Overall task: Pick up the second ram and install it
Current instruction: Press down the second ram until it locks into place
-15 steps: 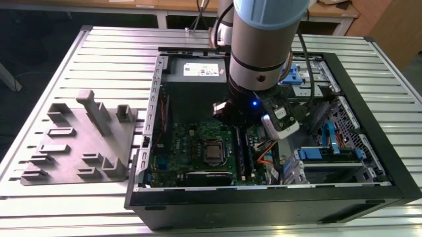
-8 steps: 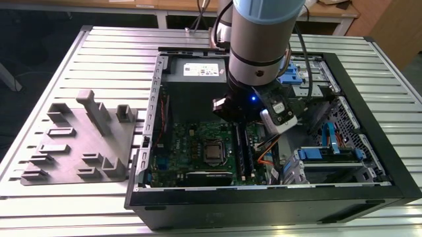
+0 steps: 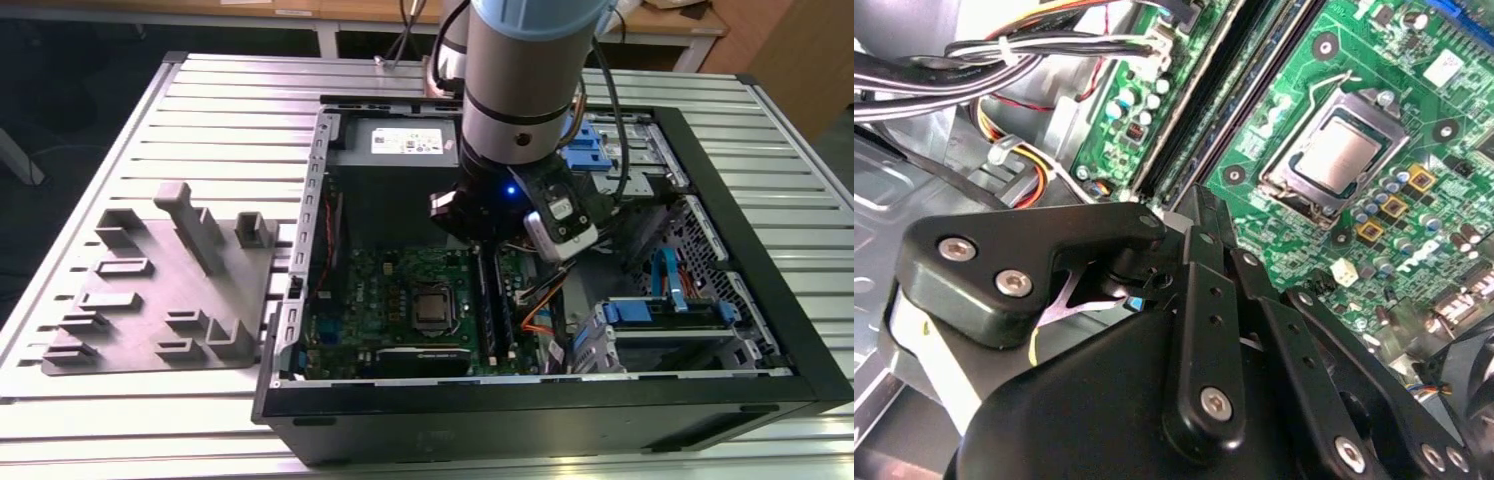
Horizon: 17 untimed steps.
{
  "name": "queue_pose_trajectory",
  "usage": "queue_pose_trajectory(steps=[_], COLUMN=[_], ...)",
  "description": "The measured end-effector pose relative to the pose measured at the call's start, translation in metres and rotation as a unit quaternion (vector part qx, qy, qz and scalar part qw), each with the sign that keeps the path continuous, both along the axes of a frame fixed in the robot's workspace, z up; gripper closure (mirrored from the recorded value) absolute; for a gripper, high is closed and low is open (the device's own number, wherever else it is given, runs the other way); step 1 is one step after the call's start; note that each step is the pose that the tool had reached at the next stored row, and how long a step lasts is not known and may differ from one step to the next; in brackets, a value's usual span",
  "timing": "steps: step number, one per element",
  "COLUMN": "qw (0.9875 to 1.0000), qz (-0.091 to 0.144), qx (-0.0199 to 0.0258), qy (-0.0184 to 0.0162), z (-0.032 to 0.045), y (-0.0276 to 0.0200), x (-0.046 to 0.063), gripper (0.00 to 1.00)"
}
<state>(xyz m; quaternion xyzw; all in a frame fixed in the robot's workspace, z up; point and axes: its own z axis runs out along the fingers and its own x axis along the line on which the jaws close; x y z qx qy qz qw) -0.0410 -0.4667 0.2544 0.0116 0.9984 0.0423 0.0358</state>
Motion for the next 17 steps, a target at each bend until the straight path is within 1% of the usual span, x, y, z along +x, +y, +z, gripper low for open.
queue_pose_trajectory(steps=[5,11,17], qw=[1.0,1.0,1.0], qz=[0.0,0.0,0.0], qx=[0.0,0.0,0.0], qy=[0.0,0.0,0.0], z=[-0.0001,-0.0027,-0.0037], y=[0.0001,0.0004,0.0034], x=[-0.0001,0.0004,0.0004], gripper=[0.93,0.93,0.93])
